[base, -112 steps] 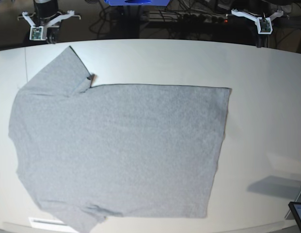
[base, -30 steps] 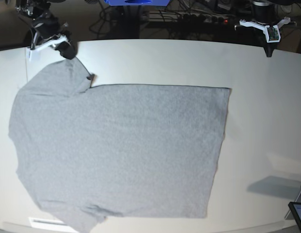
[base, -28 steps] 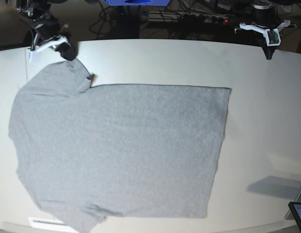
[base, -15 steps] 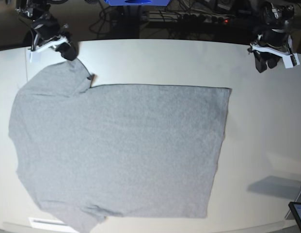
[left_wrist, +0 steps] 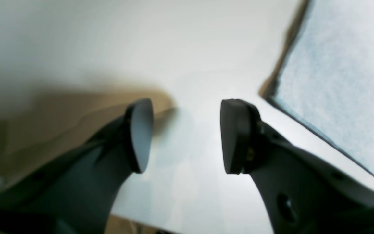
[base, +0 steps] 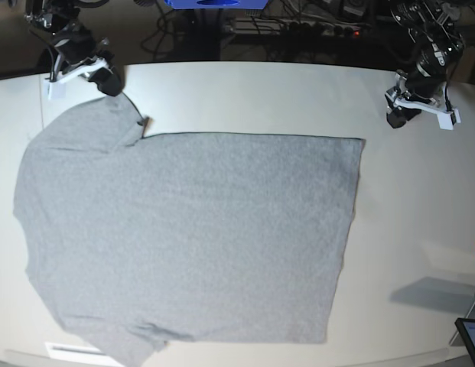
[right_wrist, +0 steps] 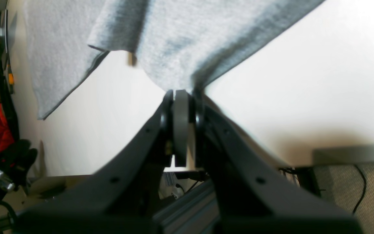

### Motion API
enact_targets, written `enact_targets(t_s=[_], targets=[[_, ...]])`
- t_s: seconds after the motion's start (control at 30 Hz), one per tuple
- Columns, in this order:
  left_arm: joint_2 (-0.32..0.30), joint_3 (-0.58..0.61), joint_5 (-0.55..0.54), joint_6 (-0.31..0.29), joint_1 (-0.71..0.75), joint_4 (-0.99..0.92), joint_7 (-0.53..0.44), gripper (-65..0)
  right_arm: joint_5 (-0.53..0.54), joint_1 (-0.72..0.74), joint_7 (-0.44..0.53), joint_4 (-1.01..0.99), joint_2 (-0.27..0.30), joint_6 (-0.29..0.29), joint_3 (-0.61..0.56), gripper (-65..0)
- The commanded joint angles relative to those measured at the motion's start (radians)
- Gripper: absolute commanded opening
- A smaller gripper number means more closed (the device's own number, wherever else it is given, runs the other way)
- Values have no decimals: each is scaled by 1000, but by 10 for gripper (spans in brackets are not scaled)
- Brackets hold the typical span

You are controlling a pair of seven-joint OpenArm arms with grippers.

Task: Fold the T-shirt properly
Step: 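Lower the left gripper and pinch the shirt's opposite corner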

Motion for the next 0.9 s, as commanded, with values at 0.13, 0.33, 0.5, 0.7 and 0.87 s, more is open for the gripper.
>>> enact_targets(t_s=[0.13, 0.33, 0.5, 0.7, 0.87], targets=[[-5, 13, -15, -6, -60, -44, 25, -317, -2, -8, -2, 15, 5, 2, 2, -649], [0, 119, -15, -6, -102, -52, 22, -319, -2, -8, -2, 15, 5, 2, 2, -649], [12, 204, -15, -6, -119, -52, 20, -321, -2, -8, -2, 15, 5, 2, 2, -649], [60, 210, -14, -6, -139, -65, 24, -321, -2, -8, -2, 15, 5, 2, 2, -649], [60, 210, -14, -6, -169, -150, 19, -324, -2, -8, -2, 15, 5, 2, 2, -649]])
